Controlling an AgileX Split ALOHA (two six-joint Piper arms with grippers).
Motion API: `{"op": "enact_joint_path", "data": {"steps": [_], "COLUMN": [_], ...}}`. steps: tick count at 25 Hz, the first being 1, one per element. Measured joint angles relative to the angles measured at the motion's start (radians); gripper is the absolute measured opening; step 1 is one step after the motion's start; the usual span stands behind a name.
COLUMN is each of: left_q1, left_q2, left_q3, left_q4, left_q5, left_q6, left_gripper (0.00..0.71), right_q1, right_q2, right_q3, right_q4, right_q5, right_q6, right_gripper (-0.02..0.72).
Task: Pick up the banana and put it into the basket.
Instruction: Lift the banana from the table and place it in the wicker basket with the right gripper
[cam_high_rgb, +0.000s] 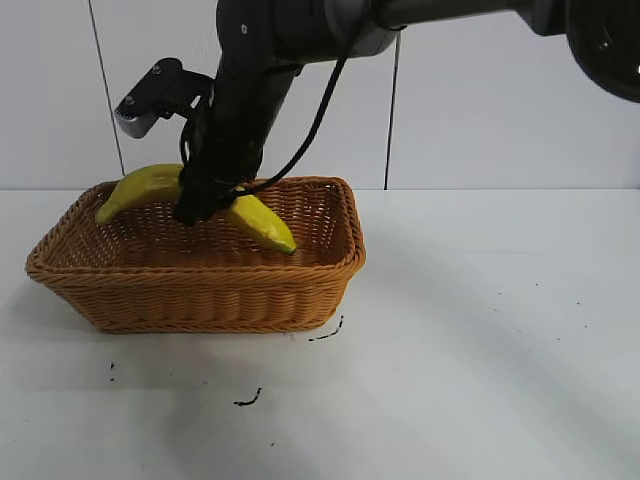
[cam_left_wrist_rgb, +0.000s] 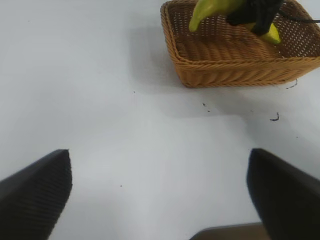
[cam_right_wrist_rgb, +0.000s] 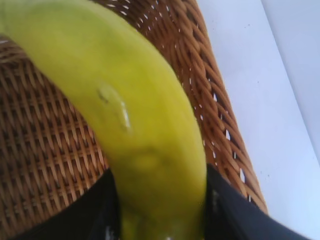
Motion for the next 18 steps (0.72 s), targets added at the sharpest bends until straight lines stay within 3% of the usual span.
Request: {"op": "enact_joint_path", "data": {"steps": [2, 4, 6, 9, 15, 18], "left_q1": [0.0, 0.0, 0.0, 0.0, 0.0, 0.0], "left_q2": [0.0, 0.0, 0.0, 0.0, 0.0, 0.0], "left_q3": [0.0, 0.0, 0.0, 0.0, 0.0, 0.0], "left_q4": [0.0, 0.0, 0.0, 0.0, 0.0, 0.0], "left_q5": [0.0, 0.0, 0.0, 0.0, 0.0, 0.0], "left_q6": [0.0, 0.0, 0.0, 0.0, 0.0, 0.0], "left_gripper": [0.69, 0.69, 0.69, 0.69, 0.69, 0.69], "right_q1": [-0.005, -0.009, -0.01, -0.01, -0.016, -0.04], "right_q2": [0.0, 0.0, 0.0, -0.005, -0.097, -0.158], "right_q3": [0.0, 0.0, 0.0, 0.0, -0.003, -0.005], "right_q4": [0.002, 0.017, 0.037, 0.064, 0.06, 0.063], "right_q5": [-0.007, -0.015, -0.015, -0.01, 0.117, 0.197], "right_q6": [0.0, 0.0, 0.012, 0.077, 0.402, 0.518], "right_gripper": [0.375, 0.558, 0.642, 0.682, 0.692, 0.692]}}
